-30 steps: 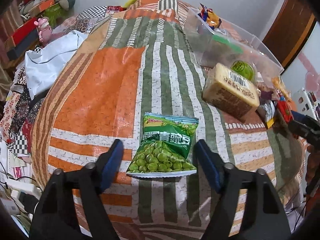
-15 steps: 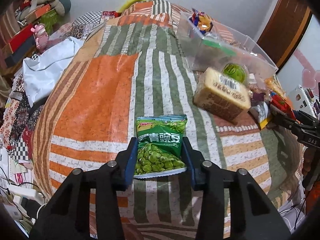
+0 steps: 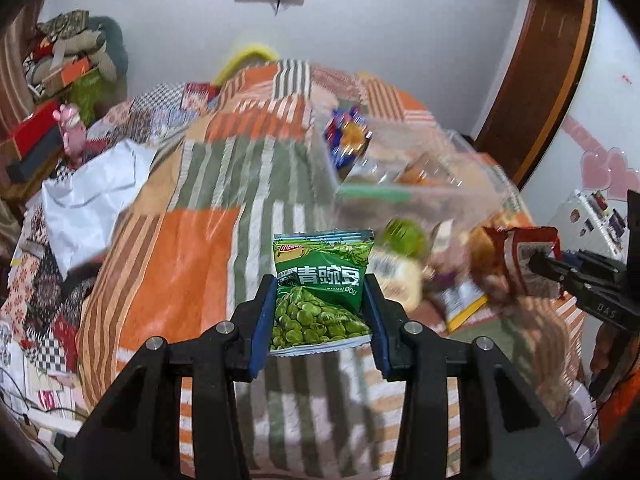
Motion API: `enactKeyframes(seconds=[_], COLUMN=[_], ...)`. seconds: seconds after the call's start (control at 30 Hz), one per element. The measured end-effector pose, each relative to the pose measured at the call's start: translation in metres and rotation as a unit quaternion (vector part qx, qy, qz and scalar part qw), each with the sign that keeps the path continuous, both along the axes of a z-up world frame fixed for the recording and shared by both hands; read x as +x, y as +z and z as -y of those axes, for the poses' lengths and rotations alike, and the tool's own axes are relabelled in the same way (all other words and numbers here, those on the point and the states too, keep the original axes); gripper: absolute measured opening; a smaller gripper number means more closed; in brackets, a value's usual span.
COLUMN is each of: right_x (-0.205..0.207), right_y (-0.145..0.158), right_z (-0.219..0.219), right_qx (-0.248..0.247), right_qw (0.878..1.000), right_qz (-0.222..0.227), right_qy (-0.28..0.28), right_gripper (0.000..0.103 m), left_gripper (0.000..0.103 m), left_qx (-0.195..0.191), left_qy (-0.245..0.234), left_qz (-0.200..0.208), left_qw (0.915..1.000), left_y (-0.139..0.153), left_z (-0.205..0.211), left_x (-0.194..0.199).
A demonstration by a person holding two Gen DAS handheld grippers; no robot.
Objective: Organize snacks
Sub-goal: 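Grasp the green pea bag with the left tool while the right tool grasps the red snack bag, then carry both bags over the clear box and open both tools to release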
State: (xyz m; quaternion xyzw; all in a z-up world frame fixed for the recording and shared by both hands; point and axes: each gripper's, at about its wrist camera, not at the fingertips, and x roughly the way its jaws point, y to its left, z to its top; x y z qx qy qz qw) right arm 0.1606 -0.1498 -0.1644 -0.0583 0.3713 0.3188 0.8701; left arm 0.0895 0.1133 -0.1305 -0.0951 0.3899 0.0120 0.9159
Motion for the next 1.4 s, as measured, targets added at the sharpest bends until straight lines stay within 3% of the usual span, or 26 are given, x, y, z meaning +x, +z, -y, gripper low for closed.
enactKeyframes(seconds=[0.17, 0.53, 0.77, 1.13, 1.4], right_x=[0.003, 0.012, 0.033, 0.076, 0.114], right_y=[0.014, 0.059, 0.076, 0.074, 0.056], right_z=[0.012, 0.024, 0.018, -0.006, -0.031], right_qx=[0.030, 0.061, 0.077, 0.095, 0.099], right_qw=[0.999, 0.996, 0.993, 0.992, 0.994], right_qz=[0.003, 0.059, 0.086, 0.077, 0.035], right_qy=[-0.011, -0.021, -0.023, -0.028, -0.025], right_gripper=[0.023, 0.023, 0.023, 0.023, 0.023], left_gripper=[0.042, 0.042, 0.042, 0.042, 0.042], left_qx=[0.003, 0.004, 0.000, -0.008, -0.006], left_qy=[-0.013, -0.032, -0.042, -0.038, -0.030], left_qz=[0.027, 0.074, 0.084, 0.075, 0.050], left_qw=[0.9995, 0.9967, 0.9956, 0.9964, 0.9983], left_y=[0.022, 0.060, 0.072, 0.067, 0.043], left_z=[0.011, 0.035, 0.049, 0.055, 0.056], left_x=[0.013, 0.050, 0.081, 0.135, 0.173])
